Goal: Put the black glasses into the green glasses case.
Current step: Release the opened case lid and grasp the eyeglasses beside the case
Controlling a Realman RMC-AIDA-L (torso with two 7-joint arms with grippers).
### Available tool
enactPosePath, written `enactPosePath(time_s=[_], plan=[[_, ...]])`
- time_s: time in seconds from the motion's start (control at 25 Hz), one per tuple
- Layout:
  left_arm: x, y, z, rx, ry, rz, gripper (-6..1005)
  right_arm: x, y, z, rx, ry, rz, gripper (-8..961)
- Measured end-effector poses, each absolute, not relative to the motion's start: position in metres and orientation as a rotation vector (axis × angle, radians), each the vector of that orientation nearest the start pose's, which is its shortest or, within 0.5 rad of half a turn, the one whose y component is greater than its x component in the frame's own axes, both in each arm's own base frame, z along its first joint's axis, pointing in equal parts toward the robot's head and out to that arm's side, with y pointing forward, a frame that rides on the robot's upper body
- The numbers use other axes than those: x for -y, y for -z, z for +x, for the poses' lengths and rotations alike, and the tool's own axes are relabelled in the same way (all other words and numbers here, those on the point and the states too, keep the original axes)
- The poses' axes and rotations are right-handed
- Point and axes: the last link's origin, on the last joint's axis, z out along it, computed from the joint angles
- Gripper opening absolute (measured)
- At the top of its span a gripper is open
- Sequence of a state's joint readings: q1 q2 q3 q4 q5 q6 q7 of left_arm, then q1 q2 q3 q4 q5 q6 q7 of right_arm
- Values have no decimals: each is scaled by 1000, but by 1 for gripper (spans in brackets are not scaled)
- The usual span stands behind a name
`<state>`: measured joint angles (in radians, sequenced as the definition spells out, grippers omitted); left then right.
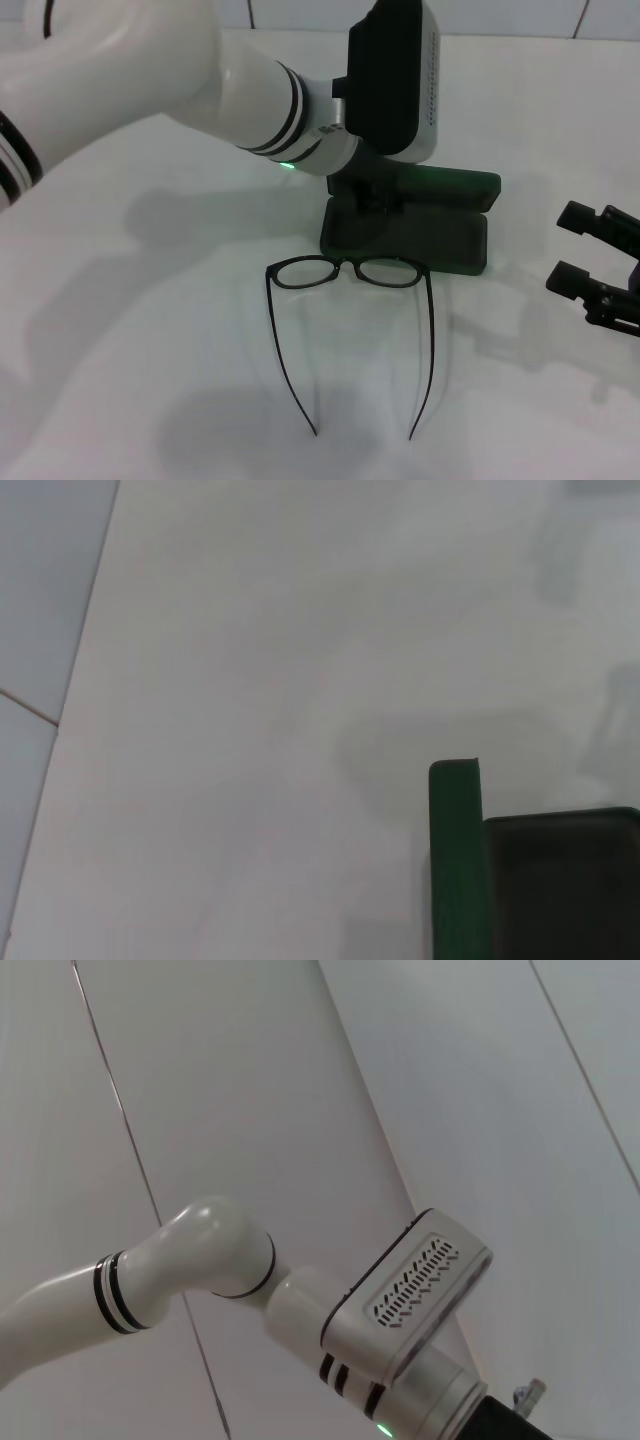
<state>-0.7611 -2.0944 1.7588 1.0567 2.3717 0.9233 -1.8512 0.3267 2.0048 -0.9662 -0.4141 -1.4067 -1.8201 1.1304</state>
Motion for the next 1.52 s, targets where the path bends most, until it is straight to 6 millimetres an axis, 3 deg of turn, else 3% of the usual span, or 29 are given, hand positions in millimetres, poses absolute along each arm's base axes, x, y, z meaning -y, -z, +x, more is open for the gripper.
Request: enactPosePath(time_s=[1.44,1.52], plan=[[-387,96,-117,-398,-352,-2744,330,-256,-13,276,-553,-1324,-2531,764],[-387,96,-117,-393,-348,-2746,192,-256,-13,276,-553,-1325,-2531,762]])
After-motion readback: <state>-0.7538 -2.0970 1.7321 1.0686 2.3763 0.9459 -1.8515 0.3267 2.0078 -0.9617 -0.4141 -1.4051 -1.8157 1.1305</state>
